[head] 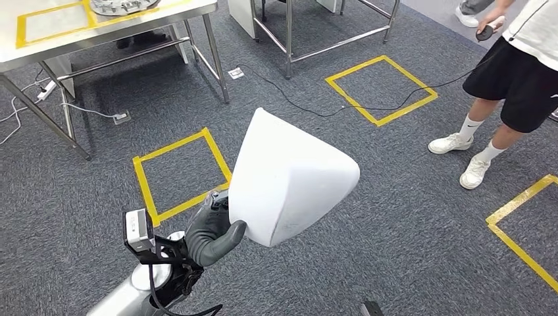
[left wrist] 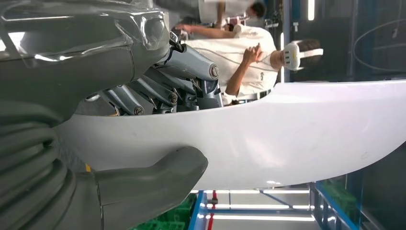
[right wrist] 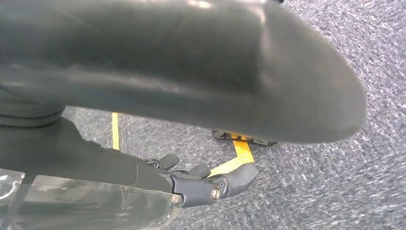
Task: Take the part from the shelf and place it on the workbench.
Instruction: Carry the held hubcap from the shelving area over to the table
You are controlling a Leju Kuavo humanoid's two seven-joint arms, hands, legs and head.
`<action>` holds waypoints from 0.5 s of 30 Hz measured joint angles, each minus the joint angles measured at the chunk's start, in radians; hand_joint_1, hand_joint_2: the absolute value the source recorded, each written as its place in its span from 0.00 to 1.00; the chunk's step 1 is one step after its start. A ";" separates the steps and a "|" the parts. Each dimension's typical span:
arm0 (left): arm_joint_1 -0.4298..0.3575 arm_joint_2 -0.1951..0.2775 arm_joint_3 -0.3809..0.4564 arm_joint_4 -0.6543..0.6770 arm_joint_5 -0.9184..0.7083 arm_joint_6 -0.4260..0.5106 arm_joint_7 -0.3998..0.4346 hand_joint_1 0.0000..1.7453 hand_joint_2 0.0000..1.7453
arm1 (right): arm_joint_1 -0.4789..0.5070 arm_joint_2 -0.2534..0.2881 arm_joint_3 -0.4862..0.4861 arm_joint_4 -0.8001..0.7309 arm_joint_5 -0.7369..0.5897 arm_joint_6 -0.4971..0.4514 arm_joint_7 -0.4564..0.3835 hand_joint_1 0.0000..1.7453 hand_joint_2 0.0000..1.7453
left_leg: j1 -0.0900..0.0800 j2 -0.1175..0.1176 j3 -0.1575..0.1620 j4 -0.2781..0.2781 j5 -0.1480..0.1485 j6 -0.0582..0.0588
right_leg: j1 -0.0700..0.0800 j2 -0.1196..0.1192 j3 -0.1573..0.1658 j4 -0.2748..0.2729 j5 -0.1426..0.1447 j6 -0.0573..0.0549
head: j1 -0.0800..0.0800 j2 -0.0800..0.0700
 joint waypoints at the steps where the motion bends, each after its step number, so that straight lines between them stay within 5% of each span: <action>1: -0.002 -0.001 0.000 -0.001 -0.001 0.000 -0.001 1.00 1.00 | 0.000 0.001 0.000 0.000 0.000 0.000 0.000 0.00 0.00 | -0.006 0.019 0.029 -0.056 0.018 0.008 | 0.003 -0.008 0.003 0.000 -0.003 0.003 | 0.000 0.000; 3: -0.004 -0.001 0.001 -0.004 -0.002 0.000 -0.002 1.00 1.00 | 0.000 0.003 0.000 0.000 0.000 0.000 -0.001 0.00 0.00 | -0.016 0.032 0.049 -0.098 0.023 0.020 | 0.007 -0.026 0.007 -0.001 -0.007 0.010 | 0.000 0.000; 5: -0.003 -0.001 0.001 -0.005 -0.004 0.001 -0.003 1.00 1.00 | -0.002 0.004 0.000 0.000 0.000 0.000 -0.001 0.00 0.00 | -0.013 0.009 0.052 -0.109 0.029 0.029 | 0.006 -0.040 0.011 -0.003 -0.011 0.018 | 0.000 0.000; 7: -0.005 -0.002 0.001 -0.007 -0.005 0.002 -0.004 1.00 1.00 | -0.004 0.003 0.000 0.000 0.000 0.000 -0.002 0.00 0.00 | -0.005 -0.014 0.064 -0.127 0.041 0.038 | 0.005 -0.007 -0.006 0.038 -0.034 0.021 | 0.002 0.000; 9: -0.008 -0.005 0.000 -0.008 -0.007 0.003 -0.005 1.00 1.00 | -0.001 0.001 0.000 0.000 0.000 0.000 -0.004 0.00 0.00 | -0.001 -0.039 0.069 -0.134 0.046 0.043 | 0.001 0.041 -0.066 0.160 -0.085 0.017 | 0.007 0.000; 11: -0.006 -0.005 -0.002 -0.007 -0.009 0.004 -0.005 1.00 1.00 | 0.003 -0.001 0.000 0.000 0.000 0.000 -0.004 0.00 0.00 | 0.000 -0.066 0.068 -0.133 0.046 0.043 | -0.003 0.056 -0.130 0.276 -0.117 0.021 | 0.009 0.000; 12: -0.004 -0.005 -0.003 -0.007 -0.009 0.005 -0.005 1.00 1.00 | 0.004 -0.003 0.000 0.000 0.000 0.000 -0.004 0.00 0.00 | 0.000 -0.081 0.068 -0.132 0.046 0.042 | -0.005 0.057 -0.140 0.284 -0.111 0.029 | 0.009 0.000; 15: -0.004 -0.005 -0.003 -0.007 -0.009 0.008 -0.006 1.00 1.00 | 0.002 -0.007 0.000 0.000 0.000 0.000 -0.004 0.00 0.00 | 0.005 -0.120 0.068 -0.121 0.038 0.030 | -0.020 0.085 -0.070 0.112 -0.029 0.062 | 0.010 0.000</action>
